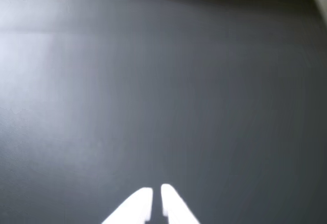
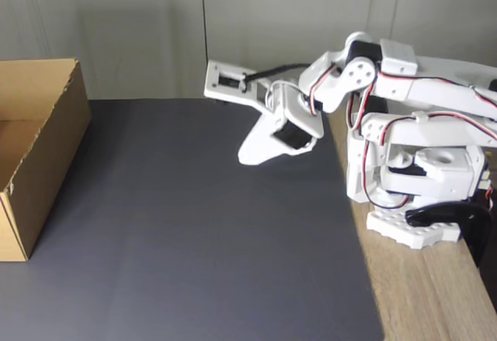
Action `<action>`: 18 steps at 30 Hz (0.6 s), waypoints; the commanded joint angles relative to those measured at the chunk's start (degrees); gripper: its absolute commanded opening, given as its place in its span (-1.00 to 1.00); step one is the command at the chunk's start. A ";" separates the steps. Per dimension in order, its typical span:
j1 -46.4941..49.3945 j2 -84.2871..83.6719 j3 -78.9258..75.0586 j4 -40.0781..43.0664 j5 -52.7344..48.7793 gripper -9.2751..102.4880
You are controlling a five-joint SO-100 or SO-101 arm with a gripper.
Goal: Grasp a ball and put it in the box.
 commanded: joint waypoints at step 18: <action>-1.67 0.18 6.42 7.03 -8.61 -0.82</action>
